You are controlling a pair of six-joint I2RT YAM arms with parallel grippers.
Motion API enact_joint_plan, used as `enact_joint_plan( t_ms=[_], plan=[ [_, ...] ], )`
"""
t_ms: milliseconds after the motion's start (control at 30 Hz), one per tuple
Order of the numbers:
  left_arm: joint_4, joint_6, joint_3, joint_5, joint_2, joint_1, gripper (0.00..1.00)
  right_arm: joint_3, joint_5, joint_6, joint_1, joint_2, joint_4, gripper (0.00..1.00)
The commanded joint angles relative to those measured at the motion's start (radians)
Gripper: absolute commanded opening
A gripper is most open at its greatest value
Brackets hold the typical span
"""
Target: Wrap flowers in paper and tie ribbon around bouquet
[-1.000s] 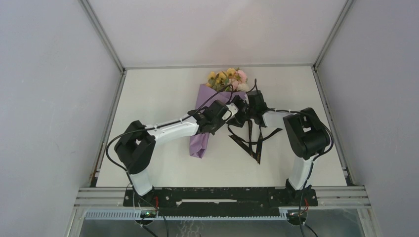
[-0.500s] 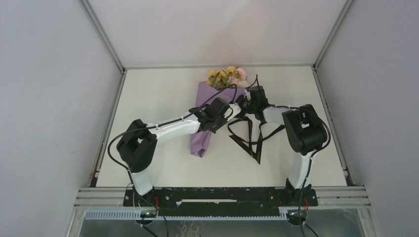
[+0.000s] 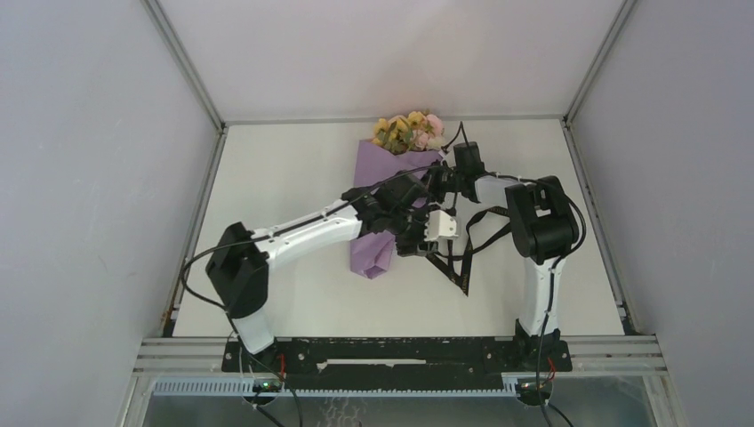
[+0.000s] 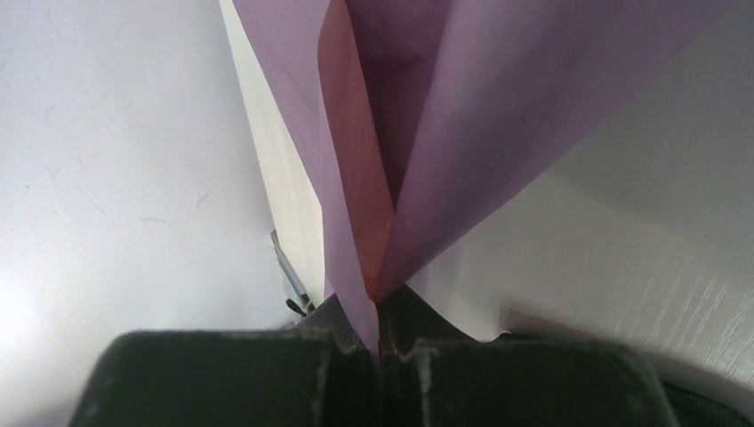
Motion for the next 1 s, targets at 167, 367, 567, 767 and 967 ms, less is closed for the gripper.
enact_joint_plan(
  t_ms=[167, 367, 567, 767, 967],
  plan=[
    [0.024, 0.153, 0.088, 0.181, 0.163, -0.043, 0.70, 0.131, -0.085, -0.191, -0.015, 0.056, -0.160, 0.00],
    [0.256, -0.307, 0.065, 0.221, 0.171, -0.050, 0.72, 0.133, -0.084, -0.227, -0.022, 0.073, -0.191, 0.00],
    [0.316, -0.918, 0.088, 0.126, 0.240, -0.041, 0.69, 0.133, -0.056, -0.266, -0.030, 0.066, -0.227, 0.00],
    [0.390, -1.174, 0.077, 0.052, 0.275, -0.041, 0.74, 0.133, -0.049, -0.288, -0.032, 0.062, -0.248, 0.00],
    [0.323, -1.209, 0.117, 0.012, 0.358, -0.046, 0.71, 0.133, -0.039, -0.289, -0.029, 0.052, -0.250, 0.00]
  ],
)
